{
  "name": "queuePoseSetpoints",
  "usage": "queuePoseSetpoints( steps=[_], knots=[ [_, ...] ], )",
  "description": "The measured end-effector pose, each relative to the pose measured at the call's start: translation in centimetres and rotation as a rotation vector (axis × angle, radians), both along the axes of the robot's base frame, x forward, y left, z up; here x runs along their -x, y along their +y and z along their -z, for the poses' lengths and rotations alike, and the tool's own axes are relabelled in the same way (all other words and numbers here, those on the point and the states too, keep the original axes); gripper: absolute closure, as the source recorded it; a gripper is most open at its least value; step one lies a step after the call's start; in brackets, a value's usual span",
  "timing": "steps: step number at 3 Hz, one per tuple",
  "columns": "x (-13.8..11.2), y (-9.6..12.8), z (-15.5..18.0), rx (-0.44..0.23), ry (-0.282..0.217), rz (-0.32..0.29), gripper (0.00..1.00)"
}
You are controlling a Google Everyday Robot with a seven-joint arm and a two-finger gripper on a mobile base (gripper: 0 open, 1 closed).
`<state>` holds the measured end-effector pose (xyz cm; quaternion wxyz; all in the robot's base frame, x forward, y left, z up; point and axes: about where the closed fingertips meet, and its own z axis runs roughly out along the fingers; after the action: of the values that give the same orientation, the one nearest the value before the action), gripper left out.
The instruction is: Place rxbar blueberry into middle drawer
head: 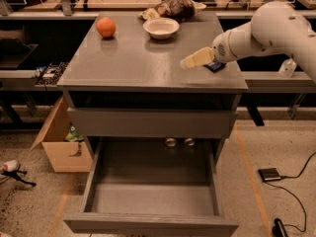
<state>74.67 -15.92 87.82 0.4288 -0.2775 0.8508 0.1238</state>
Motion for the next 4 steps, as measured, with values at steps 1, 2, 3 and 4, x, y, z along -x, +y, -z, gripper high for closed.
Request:
queuePoseSetpoints(
  steps=[1, 2, 3, 4],
  knots=[
    [-2.1, -0.4, 1.3, -0.038, -0.004, 0.042, 0.00],
    [-3.8, -1.0, 1.5, -0.040, -0.020, 0.071, 0.00],
    [-5.0, -1.3, 2.2, -0.031, -0.017, 0.094, 0.00],
    [-5.7, -1.6, 2.9, -0.024, -0.005, 0.108, 0.00]
  ],
)
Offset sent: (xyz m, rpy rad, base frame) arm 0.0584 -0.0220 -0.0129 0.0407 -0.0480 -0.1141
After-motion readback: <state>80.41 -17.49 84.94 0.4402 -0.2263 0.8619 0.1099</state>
